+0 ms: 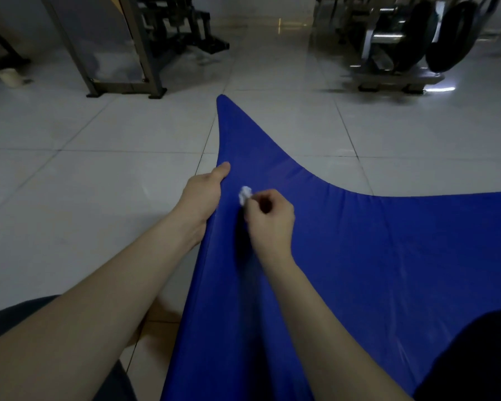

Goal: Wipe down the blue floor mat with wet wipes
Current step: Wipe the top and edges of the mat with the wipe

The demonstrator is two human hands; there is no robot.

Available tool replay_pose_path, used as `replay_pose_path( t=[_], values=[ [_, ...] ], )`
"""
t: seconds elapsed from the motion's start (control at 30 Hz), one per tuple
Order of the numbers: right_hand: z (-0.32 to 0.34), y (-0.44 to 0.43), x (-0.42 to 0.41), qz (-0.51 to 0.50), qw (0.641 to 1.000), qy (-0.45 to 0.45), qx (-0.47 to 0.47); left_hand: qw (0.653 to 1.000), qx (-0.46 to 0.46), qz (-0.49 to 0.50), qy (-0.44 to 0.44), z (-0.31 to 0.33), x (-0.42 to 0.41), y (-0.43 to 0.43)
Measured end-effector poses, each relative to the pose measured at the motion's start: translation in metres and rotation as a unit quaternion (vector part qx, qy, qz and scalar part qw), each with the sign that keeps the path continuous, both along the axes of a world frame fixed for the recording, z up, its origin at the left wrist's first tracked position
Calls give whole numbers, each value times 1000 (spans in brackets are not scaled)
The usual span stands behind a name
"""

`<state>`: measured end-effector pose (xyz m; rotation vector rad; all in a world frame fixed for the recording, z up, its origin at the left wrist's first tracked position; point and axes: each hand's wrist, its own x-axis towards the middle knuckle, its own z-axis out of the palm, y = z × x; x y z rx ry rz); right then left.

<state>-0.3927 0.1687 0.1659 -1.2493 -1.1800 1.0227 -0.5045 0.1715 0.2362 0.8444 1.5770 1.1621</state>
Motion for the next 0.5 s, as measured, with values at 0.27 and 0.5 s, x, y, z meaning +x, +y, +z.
replay_pose_path(
  t=[0.27,0.5],
  values=[
    [-26,25,15,16,998,-50,37,1000,7,25,16,-3,-1,4],
    [-126,33,76,-86,930,-177,-309,1000,7,0,-9,-2,4,2]
  ],
)
